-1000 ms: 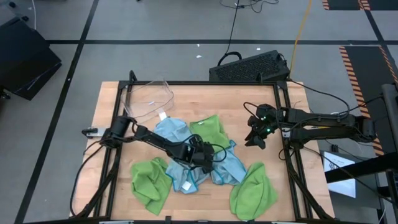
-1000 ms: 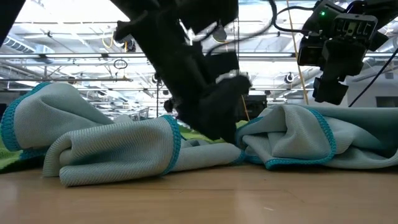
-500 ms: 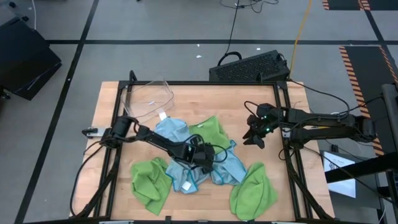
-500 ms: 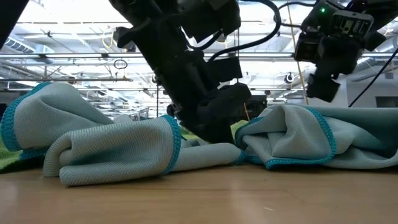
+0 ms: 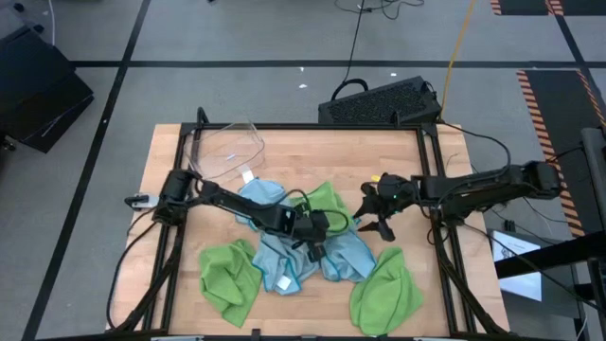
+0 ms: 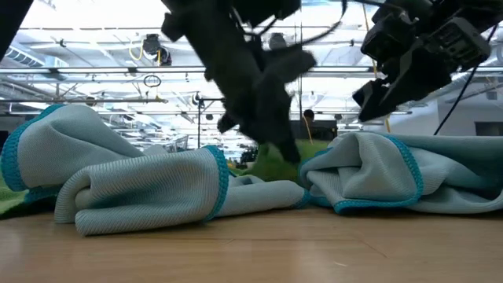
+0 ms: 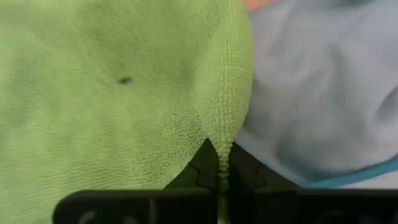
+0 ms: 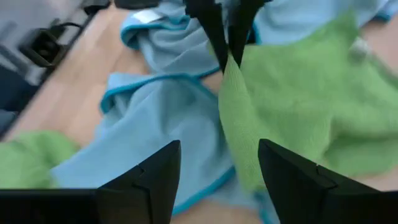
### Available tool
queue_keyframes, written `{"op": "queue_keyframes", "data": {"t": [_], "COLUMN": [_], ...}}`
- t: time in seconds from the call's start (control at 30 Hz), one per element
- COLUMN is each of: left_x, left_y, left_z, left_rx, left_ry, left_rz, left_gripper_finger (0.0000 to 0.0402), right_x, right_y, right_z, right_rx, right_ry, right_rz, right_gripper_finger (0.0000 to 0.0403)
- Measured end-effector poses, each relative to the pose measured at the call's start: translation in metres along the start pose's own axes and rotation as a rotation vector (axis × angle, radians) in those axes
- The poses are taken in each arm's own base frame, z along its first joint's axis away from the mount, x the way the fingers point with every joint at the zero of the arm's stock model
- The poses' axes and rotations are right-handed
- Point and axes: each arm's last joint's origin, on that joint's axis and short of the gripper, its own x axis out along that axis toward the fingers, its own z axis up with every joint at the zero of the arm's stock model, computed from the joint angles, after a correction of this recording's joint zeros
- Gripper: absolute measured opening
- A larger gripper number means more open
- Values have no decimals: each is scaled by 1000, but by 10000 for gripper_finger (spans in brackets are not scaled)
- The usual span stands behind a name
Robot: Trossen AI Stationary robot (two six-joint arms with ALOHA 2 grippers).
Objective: Fold microfiber towels
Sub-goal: Fold the top right green microfiber cloth
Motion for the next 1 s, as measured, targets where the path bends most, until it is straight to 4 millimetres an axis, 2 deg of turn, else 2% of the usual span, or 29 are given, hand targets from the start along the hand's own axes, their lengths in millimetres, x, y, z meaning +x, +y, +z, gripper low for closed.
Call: {"op": "queue_keyframes", "data": {"t": [0.2,0.33,0.47,0.6,0.73,1.0], "left_x": [-26,-28,-28,-28,-28,-28], "left_y": [5,7,8,10,11,11], "left_z": [19,18,17,16,17,17], "left_rx": [-51,-38,-39,-44,-66,-68], "left_ry": [-52,-22,10,23,17,21], "left_rz": [-68,-88,-118,-106,-100,-98], "left_gripper_finger": [9,11,14,8,18,13], "right_x": [15,20,22,24,32,49], "right_y": [1,0,-2,-5,-4,-9], "right_z": [-1,0,1,-2,-6,-12], "right_rx": [-131,-258,-381,-444,-444,-437], "right_ry": [17,13,26,47,65,73], "right_rz": [-50,-114,-202,-175,-94,-96], "right_gripper_finger": [263,280,271,251,234,225]}}
